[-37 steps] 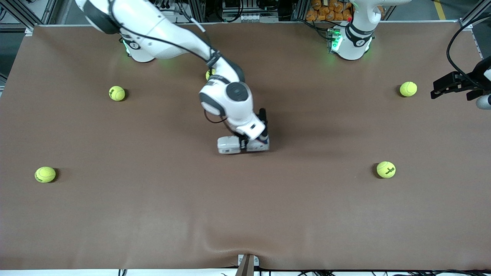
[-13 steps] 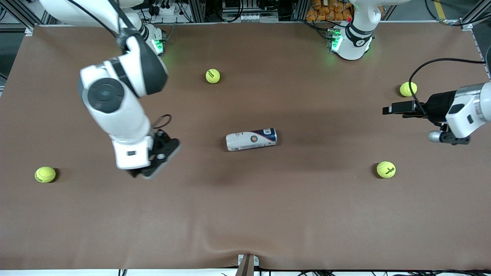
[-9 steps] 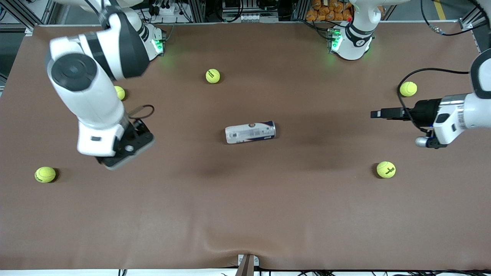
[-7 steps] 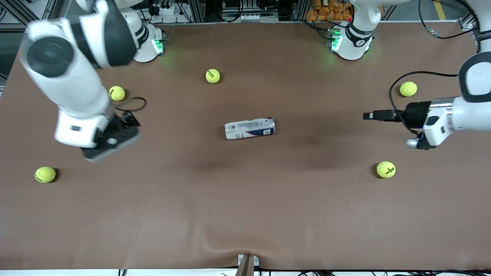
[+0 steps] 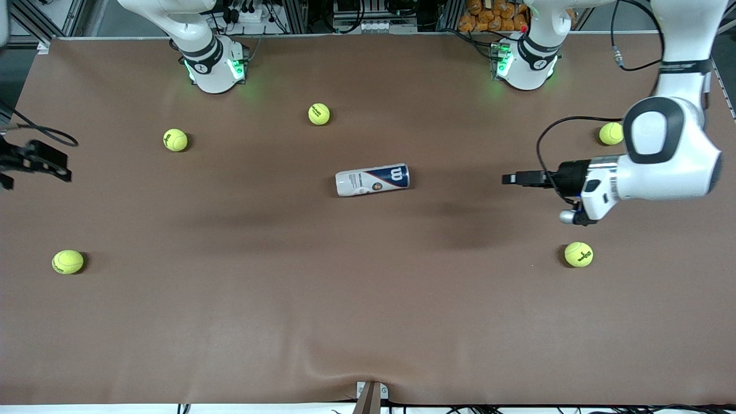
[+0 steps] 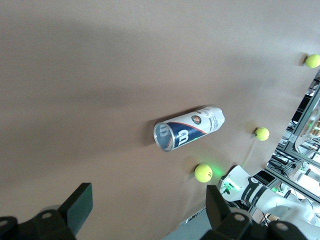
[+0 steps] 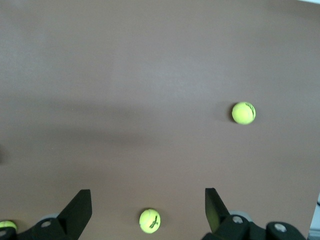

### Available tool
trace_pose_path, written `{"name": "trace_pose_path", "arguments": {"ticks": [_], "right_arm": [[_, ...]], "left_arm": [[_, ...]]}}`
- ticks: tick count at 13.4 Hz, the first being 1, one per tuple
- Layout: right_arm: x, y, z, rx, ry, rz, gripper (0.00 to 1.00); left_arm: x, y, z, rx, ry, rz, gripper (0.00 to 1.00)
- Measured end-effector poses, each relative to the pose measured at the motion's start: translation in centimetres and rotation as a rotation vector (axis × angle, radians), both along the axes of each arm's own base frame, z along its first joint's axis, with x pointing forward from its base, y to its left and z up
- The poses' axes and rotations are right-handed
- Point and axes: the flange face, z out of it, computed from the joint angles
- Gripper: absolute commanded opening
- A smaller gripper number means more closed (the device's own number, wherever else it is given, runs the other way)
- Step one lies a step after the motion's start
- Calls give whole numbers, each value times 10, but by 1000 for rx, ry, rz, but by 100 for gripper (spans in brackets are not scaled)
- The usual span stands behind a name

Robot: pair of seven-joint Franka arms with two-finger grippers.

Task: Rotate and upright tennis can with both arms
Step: 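Retract the right gripper while the left gripper reaches the can's end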

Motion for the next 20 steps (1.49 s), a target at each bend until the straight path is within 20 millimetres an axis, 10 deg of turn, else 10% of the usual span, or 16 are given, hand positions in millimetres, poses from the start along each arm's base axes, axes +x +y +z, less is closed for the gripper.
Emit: {"name": "trace_pose_path", "arguments": {"ticks": [10,15,20], "right_arm": [[-37,-22,12,38,29,-176,100],[-39,-21,8,82,37,-178,100],[-54,-28,16,91,57,-140,100]], "left_arm": [[-64,-47,-100,-262,-90,108,100],[-90,-72,-190,-414,-163,170,100],[-103,-108,-198,-456,-137,231,100]]}}
